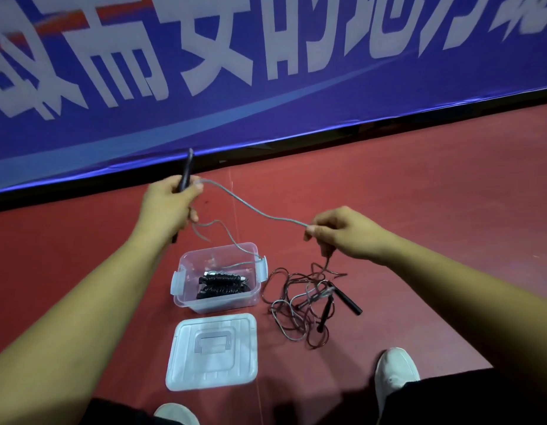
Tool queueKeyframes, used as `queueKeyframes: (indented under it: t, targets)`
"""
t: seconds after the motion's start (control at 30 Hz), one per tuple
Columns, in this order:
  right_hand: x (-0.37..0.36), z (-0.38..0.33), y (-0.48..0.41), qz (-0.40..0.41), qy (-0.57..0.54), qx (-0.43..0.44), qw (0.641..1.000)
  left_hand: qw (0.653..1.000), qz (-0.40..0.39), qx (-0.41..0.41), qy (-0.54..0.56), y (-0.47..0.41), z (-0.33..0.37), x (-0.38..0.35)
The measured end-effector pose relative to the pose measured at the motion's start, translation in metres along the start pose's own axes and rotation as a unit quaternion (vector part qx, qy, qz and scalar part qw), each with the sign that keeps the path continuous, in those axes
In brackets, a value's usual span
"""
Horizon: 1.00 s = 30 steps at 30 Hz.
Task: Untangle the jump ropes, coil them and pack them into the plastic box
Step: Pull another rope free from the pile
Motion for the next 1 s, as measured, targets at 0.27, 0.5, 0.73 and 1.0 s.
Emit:
queueKeyframes:
  t: [0.27,0.5,0.73,1.0]
  targets:
    - [-0.004,-0.049,0.007,0.033,-0.034,0.102,0.994,0.975,-0.217,-0.046,0.035,0.037,0.023,-0.076]
    - [-0.003,-0.056,0.009,0.009,-0.104,0.135,0.985,0.956,-0.285,-0.044,0.059,0.058,0.037,-0.097]
    - [-0.021,-0.008,-0.007,-0.115,-0.07,0.055,0.989,0.948,-0.229,-0.008,0.22,0.05,0.032,-0.087]
    - [-0.011,0.024,-0.008,-0.075,-0.03,-0.022,0.997,0.944,-0.105,0.025,0.311,0.02,0.018,-0.043]
Point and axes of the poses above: each hand's wrist, its own y-axis away from the middle knuckle, its own x-axis out of the back of the hand, z = x × y, the point moved 8 cm from there along -y, towards the middle knuckle, and after that the axes turned 8 degrees about -z, right-handed, at the moved point
